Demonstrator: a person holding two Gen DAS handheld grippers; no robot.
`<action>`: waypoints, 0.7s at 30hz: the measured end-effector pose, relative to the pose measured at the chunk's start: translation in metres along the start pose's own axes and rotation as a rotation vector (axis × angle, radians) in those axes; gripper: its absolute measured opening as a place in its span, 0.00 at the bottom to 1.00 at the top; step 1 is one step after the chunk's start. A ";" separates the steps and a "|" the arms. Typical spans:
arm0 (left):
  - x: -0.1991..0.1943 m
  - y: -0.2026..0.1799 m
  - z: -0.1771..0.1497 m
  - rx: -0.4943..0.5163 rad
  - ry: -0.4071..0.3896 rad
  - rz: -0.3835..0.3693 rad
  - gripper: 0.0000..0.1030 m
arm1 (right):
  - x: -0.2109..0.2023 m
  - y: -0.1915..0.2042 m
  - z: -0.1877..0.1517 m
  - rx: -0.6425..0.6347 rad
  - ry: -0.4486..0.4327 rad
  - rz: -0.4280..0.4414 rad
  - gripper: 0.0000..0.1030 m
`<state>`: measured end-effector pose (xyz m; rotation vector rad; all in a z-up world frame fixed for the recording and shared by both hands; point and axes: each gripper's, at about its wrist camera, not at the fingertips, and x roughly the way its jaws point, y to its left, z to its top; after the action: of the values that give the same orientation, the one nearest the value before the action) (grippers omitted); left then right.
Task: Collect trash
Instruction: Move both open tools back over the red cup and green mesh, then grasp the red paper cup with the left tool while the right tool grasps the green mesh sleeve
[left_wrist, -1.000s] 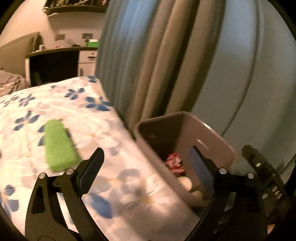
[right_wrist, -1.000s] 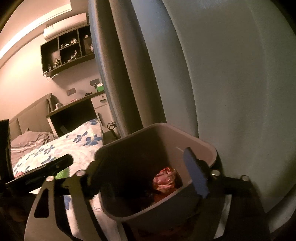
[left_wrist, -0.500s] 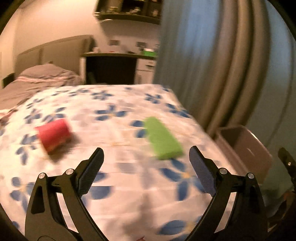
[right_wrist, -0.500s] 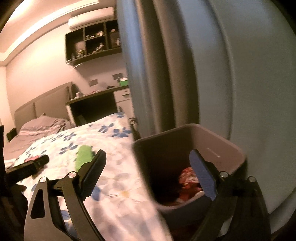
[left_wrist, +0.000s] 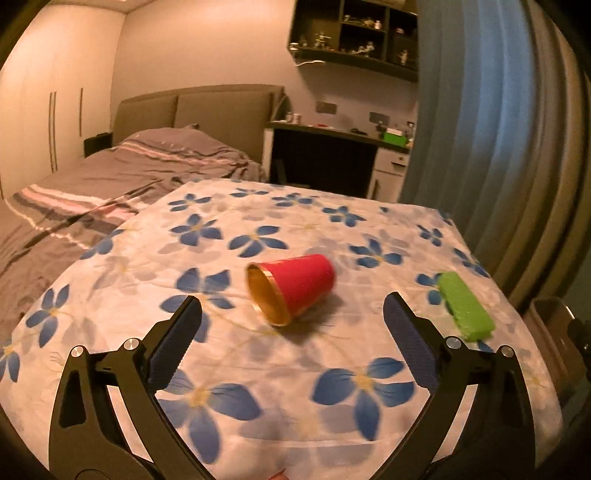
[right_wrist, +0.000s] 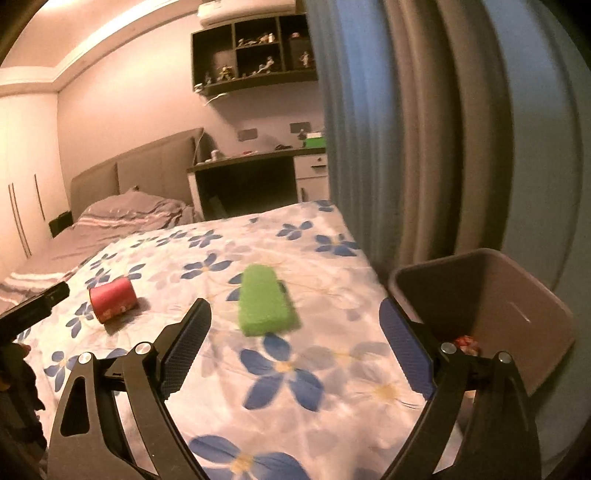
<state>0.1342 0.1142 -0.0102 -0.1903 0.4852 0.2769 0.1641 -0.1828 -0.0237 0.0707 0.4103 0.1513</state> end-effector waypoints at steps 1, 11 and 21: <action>0.000 0.003 -0.001 -0.005 0.000 0.006 0.94 | 0.005 0.006 0.001 -0.007 0.004 0.003 0.86; 0.006 0.035 0.007 -0.062 -0.015 0.051 0.94 | 0.076 0.031 0.004 -0.073 0.119 -0.020 0.86; 0.033 0.035 0.011 -0.056 0.045 0.016 0.94 | 0.139 0.032 -0.002 -0.079 0.289 -0.014 0.86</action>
<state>0.1558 0.1568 -0.0209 -0.2479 0.5237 0.3026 0.2855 -0.1289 -0.0765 -0.0324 0.6920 0.1642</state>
